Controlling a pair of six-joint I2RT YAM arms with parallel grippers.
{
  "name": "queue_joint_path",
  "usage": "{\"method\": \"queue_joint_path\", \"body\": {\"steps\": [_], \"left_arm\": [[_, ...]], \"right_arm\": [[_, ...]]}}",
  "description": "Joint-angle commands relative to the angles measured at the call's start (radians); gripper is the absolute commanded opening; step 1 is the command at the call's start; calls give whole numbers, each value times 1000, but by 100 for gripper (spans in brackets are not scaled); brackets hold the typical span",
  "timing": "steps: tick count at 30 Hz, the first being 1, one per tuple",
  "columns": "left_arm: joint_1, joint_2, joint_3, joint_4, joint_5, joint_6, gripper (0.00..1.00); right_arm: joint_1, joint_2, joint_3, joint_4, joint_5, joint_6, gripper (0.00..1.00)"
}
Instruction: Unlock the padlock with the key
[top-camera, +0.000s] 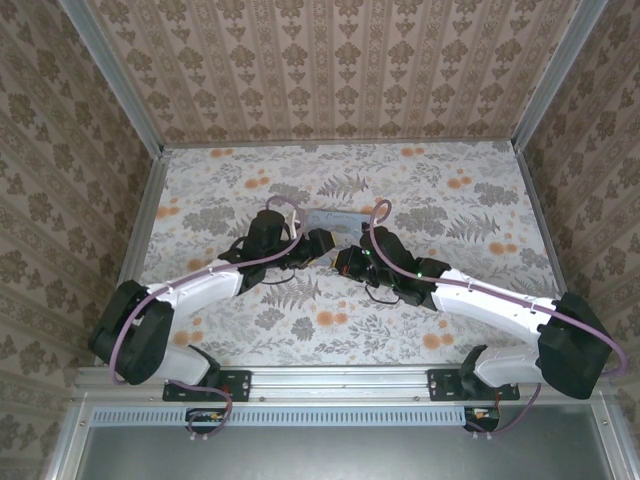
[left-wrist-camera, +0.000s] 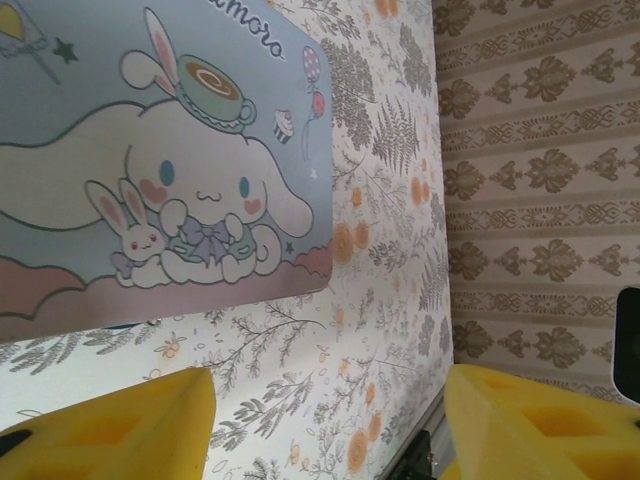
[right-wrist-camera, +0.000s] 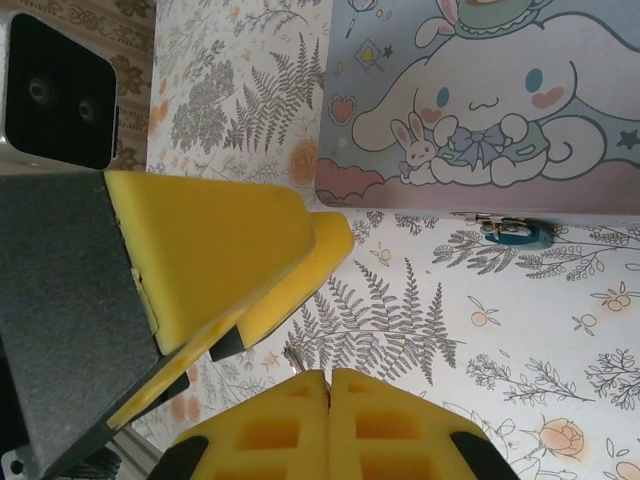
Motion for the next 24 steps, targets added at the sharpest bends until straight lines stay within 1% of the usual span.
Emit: {"method": "queue_joint_path", "body": {"steps": [1, 20, 24], "left_arm": [[-14, 0, -2, 48, 10, -22, 60], [-35, 3, -17, 64, -8, -36, 30], [-37, 4, -17, 65, -9, -37, 26]], "right_arm": [[-10, 3, -1, 36, -12, 9, 0], [-21, 2, -23, 61, -18, 24, 0], [-22, 5, -27, 70, -21, 29, 0]]}}
